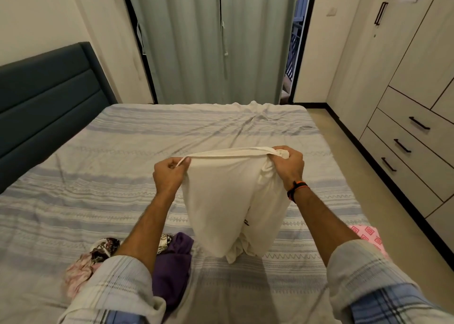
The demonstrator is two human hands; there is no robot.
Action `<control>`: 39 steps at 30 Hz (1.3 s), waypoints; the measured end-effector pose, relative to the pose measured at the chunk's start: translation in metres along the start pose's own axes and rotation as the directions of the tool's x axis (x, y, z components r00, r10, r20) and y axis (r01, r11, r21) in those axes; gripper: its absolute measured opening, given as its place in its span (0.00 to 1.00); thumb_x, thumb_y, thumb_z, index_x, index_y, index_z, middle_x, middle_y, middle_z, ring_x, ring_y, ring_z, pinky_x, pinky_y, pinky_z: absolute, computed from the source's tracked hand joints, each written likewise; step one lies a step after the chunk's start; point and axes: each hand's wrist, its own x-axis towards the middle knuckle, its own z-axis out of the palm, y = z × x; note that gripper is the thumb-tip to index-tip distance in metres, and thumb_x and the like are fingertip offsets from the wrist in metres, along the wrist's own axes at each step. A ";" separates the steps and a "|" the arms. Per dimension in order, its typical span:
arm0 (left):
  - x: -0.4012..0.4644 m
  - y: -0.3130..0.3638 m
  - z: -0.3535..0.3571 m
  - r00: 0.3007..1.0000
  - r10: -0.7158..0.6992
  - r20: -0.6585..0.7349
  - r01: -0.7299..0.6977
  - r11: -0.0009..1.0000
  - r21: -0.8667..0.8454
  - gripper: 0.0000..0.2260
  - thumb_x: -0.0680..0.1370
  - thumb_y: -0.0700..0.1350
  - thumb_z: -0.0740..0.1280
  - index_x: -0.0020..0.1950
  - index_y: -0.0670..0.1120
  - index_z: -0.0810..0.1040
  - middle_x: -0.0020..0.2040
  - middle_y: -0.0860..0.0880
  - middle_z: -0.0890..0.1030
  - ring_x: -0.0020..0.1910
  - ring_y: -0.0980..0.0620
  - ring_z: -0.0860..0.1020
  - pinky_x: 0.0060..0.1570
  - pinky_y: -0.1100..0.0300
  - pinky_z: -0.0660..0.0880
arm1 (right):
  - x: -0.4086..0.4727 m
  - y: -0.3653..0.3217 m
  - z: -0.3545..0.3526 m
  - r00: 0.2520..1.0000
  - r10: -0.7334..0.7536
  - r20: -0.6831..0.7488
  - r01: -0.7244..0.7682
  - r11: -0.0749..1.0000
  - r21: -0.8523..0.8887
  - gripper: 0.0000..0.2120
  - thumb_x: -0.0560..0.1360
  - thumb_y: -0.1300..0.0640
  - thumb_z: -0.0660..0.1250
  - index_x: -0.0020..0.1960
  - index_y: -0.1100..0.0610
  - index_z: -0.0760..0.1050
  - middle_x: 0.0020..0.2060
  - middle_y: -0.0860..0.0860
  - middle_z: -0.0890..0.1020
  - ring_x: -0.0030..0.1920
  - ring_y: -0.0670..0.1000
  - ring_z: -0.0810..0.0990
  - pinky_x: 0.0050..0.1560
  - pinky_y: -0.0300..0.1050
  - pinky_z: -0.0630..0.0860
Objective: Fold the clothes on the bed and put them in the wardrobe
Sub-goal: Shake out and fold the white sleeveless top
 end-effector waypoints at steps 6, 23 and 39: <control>-0.007 -0.001 0.002 0.994 -0.004 -0.113 0.003 1.000 -0.010 0.14 0.73 0.48 0.75 0.54 0.43 0.83 0.46 0.46 0.83 0.47 0.46 0.81 0.49 0.51 0.80 | 0.001 0.000 -0.001 0.989 0.102 -0.107 -0.102 0.995 0.010 0.04 0.70 0.56 0.76 0.44 0.52 0.83 0.39 0.49 0.83 0.46 0.52 0.81 0.52 0.45 0.79; -0.021 0.008 0.012 0.955 -0.240 -0.173 0.244 0.970 -0.001 0.21 0.77 0.48 0.71 0.63 0.35 0.76 0.60 0.37 0.80 0.58 0.38 0.79 0.52 0.52 0.76 | 0.006 0.033 -0.004 0.886 0.440 0.145 -0.427 0.897 -0.112 0.44 0.50 0.45 0.85 0.59 0.65 0.77 0.57 0.59 0.81 0.55 0.60 0.79 0.58 0.55 0.79; -0.054 0.006 0.040 0.946 -0.324 0.003 0.318 0.932 0.175 0.15 0.74 0.50 0.70 0.53 0.40 0.77 0.49 0.42 0.79 0.45 0.43 0.76 0.46 0.53 0.76 | -0.028 0.007 0.027 0.698 0.520 0.493 -0.622 0.781 0.056 0.16 0.71 0.65 0.75 0.57 0.67 0.79 0.57 0.60 0.81 0.55 0.59 0.81 0.46 0.52 0.81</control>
